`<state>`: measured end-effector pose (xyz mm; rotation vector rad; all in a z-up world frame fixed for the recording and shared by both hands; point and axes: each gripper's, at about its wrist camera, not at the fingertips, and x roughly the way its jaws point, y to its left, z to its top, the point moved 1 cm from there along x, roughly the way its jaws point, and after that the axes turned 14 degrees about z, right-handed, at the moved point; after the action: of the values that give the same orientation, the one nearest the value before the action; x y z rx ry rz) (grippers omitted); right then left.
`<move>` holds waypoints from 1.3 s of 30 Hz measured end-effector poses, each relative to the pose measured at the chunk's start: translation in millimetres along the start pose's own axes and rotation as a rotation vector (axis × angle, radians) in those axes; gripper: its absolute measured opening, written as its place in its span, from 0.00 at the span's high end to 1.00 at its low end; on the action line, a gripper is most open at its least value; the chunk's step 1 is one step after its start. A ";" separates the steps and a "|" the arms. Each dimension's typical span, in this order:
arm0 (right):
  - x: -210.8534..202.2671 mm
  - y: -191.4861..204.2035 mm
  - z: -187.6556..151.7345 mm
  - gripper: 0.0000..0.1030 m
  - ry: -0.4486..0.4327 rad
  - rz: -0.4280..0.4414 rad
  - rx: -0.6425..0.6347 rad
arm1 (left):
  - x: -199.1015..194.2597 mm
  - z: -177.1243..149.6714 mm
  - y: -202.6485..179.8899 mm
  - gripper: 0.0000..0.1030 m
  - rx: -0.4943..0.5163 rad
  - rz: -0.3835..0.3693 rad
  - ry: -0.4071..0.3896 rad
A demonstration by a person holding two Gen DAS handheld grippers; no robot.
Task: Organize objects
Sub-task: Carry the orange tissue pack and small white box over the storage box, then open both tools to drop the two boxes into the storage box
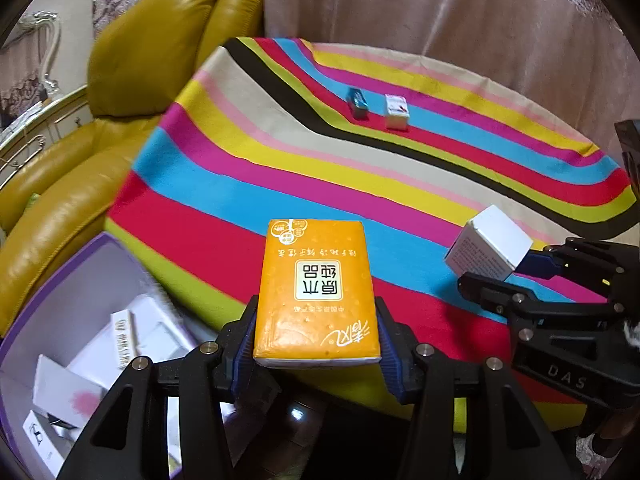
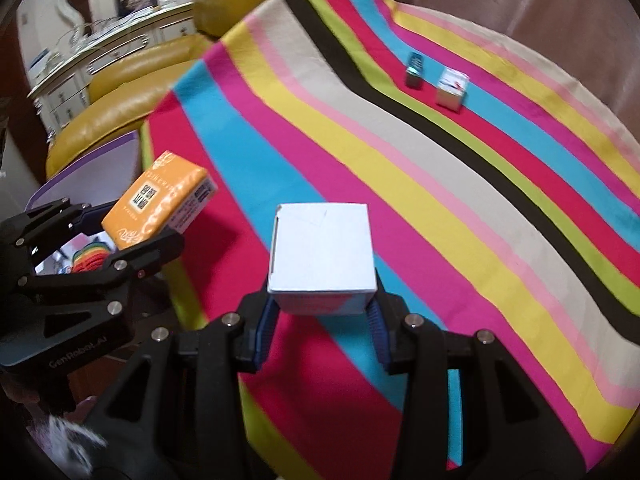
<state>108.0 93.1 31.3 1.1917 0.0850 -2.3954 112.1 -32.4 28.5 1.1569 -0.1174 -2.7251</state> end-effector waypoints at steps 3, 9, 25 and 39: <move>0.0 18.9 4.1 0.57 -0.003 0.025 -0.039 | -4.7 -1.5 16.2 0.49 -0.028 0.013 -0.007; 4.1 52.0 11.1 0.57 0.004 0.070 -0.105 | -11.8 -14.0 55.5 0.49 -0.113 0.013 0.004; 34.9 149.3 37.5 0.57 0.088 0.192 -0.358 | -20.4 -50.3 151.8 0.49 -0.292 0.152 0.034; 66.3 240.0 40.5 0.57 0.165 0.318 -0.558 | -20.2 -80.9 227.4 0.49 -0.410 0.329 0.055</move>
<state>146.3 -156.1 40.5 1.0342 0.5362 -1.8232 214.3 -251.8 18.8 0.9909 0.2284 -2.2852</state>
